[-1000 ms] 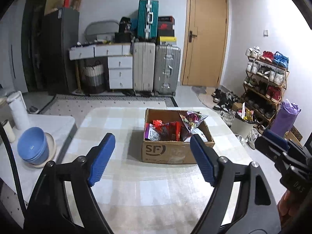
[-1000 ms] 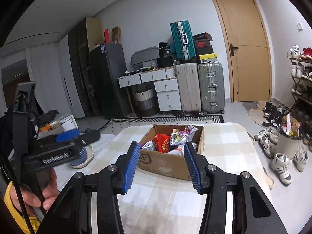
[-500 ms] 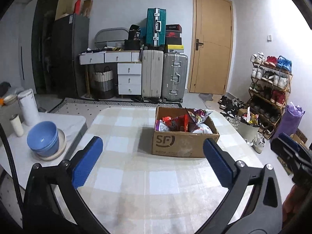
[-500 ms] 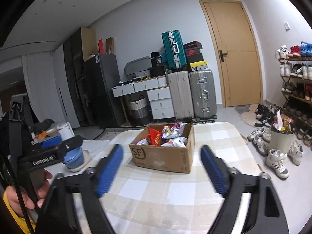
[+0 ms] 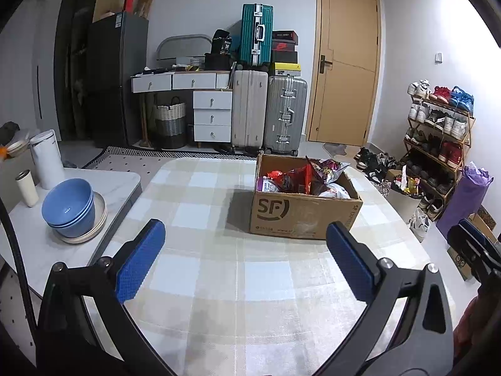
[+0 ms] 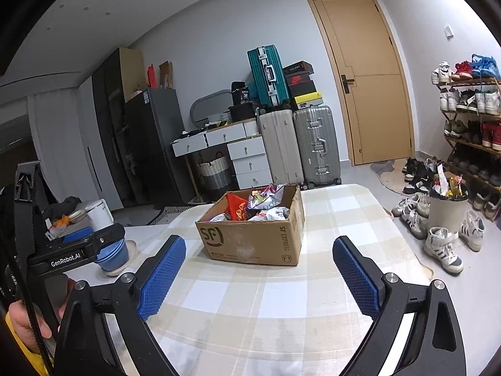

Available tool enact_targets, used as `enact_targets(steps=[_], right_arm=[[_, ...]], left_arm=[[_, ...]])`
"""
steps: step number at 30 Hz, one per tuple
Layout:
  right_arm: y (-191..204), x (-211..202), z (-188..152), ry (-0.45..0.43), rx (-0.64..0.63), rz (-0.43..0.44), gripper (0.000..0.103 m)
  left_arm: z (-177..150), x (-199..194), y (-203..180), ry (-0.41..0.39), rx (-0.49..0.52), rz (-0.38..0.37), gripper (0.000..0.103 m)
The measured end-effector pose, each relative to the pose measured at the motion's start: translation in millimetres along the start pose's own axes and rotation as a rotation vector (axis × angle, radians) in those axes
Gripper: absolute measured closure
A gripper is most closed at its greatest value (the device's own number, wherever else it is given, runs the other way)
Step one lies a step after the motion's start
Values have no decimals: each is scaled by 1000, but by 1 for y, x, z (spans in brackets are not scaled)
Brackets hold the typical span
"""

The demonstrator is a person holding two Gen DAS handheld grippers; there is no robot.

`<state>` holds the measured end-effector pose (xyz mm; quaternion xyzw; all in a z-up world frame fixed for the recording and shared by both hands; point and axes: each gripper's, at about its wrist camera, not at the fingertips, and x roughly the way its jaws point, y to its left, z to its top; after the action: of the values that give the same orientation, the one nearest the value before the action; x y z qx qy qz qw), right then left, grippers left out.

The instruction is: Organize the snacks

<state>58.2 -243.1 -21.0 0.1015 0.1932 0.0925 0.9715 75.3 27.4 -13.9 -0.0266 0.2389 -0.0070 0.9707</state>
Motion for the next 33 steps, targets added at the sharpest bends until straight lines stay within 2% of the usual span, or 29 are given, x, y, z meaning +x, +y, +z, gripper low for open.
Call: enact_targets(steps=[6,15,22,33], right_arm=[[-9,16,-9,23,-2,-21,5],[-23,40,-22,41,5,-60,5],[-22,38,-27,28,-11,-65,5],[-21,36,-25,27,-12,-58,5]], left_arm=[[-8,15,0,-7,9,-4,0],[-19,47,5,50,-3,24,0],[-26,62,3,66,-2,20,0],[-32,63,1,65,9,16,0]])
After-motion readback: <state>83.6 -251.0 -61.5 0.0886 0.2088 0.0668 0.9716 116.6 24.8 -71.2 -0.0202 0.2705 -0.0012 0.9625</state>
